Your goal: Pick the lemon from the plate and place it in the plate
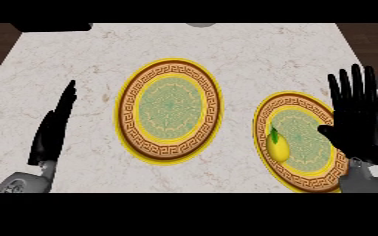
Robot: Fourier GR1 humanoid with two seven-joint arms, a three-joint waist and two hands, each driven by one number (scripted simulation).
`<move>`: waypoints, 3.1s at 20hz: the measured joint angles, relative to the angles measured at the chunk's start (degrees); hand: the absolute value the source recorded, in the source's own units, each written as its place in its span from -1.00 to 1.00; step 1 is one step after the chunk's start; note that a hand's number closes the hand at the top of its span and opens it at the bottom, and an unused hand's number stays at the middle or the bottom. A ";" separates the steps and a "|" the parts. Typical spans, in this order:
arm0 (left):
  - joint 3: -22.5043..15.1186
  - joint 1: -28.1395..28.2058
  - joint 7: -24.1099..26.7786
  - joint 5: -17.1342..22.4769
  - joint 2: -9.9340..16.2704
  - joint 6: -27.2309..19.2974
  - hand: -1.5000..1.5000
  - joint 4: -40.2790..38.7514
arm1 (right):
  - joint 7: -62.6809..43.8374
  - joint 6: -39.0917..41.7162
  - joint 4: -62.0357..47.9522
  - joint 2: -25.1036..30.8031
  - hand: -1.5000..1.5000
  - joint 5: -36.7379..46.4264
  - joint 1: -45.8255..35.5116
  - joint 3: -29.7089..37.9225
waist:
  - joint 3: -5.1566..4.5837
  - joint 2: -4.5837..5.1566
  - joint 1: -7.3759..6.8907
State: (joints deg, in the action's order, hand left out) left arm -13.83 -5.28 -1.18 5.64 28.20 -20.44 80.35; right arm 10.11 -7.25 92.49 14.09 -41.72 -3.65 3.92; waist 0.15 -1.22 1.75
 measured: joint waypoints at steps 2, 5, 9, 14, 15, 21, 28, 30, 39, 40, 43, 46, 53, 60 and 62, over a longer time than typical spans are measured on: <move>0.66 2.07 1.99 -0.03 1.22 0.55 0.00 0.04 | 4.43 -2.08 2.31 -3.79 -1.00 -1.97 3.21 3.26 | -0.04 0.07 0.35; 1.60 5.64 5.36 0.31 2.74 1.67 0.00 1.24 | 10.11 -2.69 6.65 -8.85 -1.00 -5.32 9.48 6.27 | -0.07 0.23 0.09; 3.05 8.61 8.29 0.73 3.41 3.40 0.00 2.43 | 14.53 2.94 12.68 -12.04 -1.00 -7.98 19.84 6.65 | -0.11 0.68 -0.60; 3.98 10.09 10.06 0.46 3.45 4.35 0.00 3.16 | 13.68 12.44 15.57 -7.73 -1.00 -5.33 29.67 6.17 | -0.14 0.92 -1.07; 4.04 10.11 10.10 0.38 3.45 4.46 0.00 3.17 | 13.02 13.60 15.53 -5.90 -1.00 -4.24 30.56 6.50 | -0.14 0.97 -1.13; 4.36 9.14 9.85 -0.34 2.94 4.91 0.00 2.47 | 9.05 17.21 14.64 2.73 -1.00 3.72 33.52 7.13 | -0.17 1.19 -1.43; 5.25 8.80 9.99 -1.00 2.12 5.98 0.00 2.29 | -0.76 17.75 13.83 10.95 -1.00 8.03 30.23 7.80 | -0.17 1.26 -1.83; 5.69 8.69 9.92 -1.16 2.03 6.47 0.00 2.33 | -2.65 18.63 11.78 12.46 -1.00 9.42 27.66 7.16 | -0.17 1.26 -1.99; 7.76 9.80 9.58 -2.07 2.11 8.65 0.00 3.68 | -6.85 22.38 3.92 15.41 -1.00 20.06 18.40 1.26 | -0.13 1.26 -2.27; 7.82 10.04 9.38 -2.33 1.94 8.67 0.00 4.19 | -6.46 22.90 2.89 15.50 -1.00 21.74 17.86 0.57 | -0.14 1.25 -2.25; 7.69 10.55 10.93 -3.41 0.31 8.95 0.00 2.95 | -5.18 24.59 -1.77 15.15 -1.00 25.48 14.13 -0.95 | -0.14 1.26 -2.20; 8.44 11.62 10.95 -4.61 -0.64 9.46 0.00 3.75 | -3.50 25.97 -4.35 13.93 -1.00 28.94 12.93 -1.66 | -0.13 1.23 -2.07; 11.34 10.06 8.27 -7.20 -2.60 11.55 0.00 4.57 | -4.54 29.25 -6.40 10.79 -1.00 32.90 8.92 -2.45 | -0.14 1.21 -1.86; 13.34 10.94 8.02 -10.02 -5.38 13.39 0.00 5.84 | -4.80 30.29 -8.62 7.04 -1.00 38.06 7.01 -3.53 | -0.15 1.19 -1.83; 14.58 9.94 8.83 -10.36 -5.93 14.32 0.00 4.13 | -5.19 30.66 -9.88 6.30 -1.00 38.81 5.52 -3.07 | -0.15 1.20 -1.81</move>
State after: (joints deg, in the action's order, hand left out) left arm 0.74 4.66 7.65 -4.72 22.27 -6.12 84.48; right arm 4.92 23.41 82.60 20.39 -2.91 1.86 0.85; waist 0.00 -0.02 -0.07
